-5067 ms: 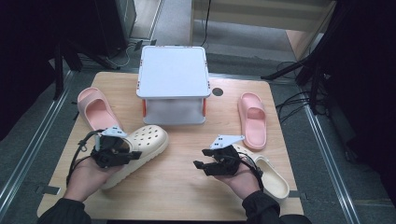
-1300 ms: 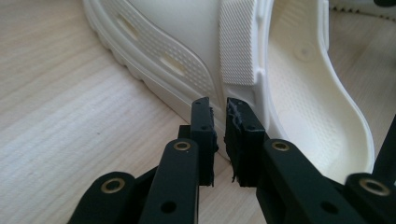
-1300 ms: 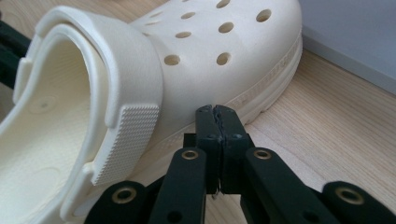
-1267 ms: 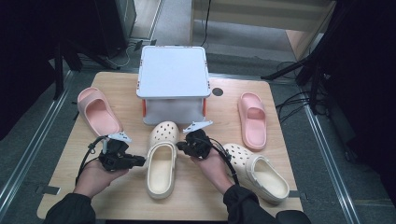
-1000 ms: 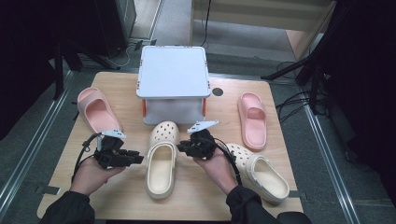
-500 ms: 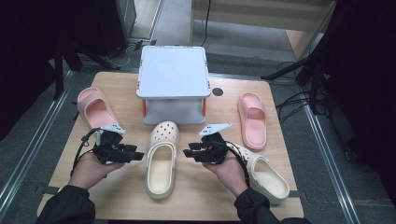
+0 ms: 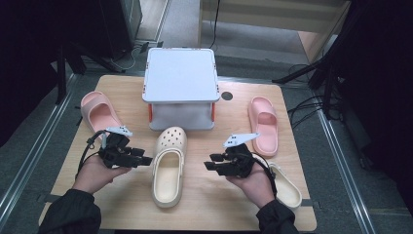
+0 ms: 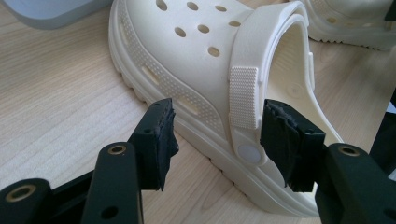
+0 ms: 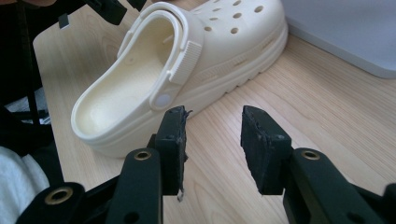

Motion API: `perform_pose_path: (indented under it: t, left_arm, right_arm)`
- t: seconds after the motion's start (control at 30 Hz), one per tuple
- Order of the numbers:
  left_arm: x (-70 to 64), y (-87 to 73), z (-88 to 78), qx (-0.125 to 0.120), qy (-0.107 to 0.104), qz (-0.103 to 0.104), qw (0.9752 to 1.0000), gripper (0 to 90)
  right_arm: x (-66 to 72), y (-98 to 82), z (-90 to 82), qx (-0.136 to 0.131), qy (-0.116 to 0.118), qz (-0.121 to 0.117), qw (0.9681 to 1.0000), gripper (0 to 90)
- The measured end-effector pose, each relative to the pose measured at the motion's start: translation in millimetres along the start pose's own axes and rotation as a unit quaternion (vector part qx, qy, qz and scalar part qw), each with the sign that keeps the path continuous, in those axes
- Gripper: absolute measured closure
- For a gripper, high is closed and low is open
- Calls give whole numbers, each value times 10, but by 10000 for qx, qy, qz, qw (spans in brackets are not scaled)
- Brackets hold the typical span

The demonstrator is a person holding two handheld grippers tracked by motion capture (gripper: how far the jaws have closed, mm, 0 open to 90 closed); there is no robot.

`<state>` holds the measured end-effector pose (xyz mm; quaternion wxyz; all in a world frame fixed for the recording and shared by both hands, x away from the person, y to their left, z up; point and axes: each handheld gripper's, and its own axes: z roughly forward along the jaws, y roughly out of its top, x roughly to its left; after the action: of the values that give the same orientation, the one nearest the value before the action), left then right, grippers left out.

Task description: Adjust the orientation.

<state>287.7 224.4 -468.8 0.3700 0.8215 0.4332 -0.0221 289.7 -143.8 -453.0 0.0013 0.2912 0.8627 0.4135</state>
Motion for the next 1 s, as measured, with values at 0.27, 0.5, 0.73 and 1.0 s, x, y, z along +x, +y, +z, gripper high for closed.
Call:
perform_pose_path:
  t: [0.27,0.5,0.73,1.0]
  left_arm:
    - [1,67,25,3,-52,97,9999,473]
    - [18,129,46,6,-98,130,9999,475]
    - [20,192,86,45,-140,192,9997,488]
    - [21,244,114,45,-201,285,9994,505]
  right_arm:
    - [-40,-182,-289,4,-206,182,9996,622]
    - [-84,-317,-505,-47,-349,340,9988,626]
    - [-138,-487,-751,-111,-572,504,9970,627]
    - [-161,-652,-986,-191,-843,664,9940,628]
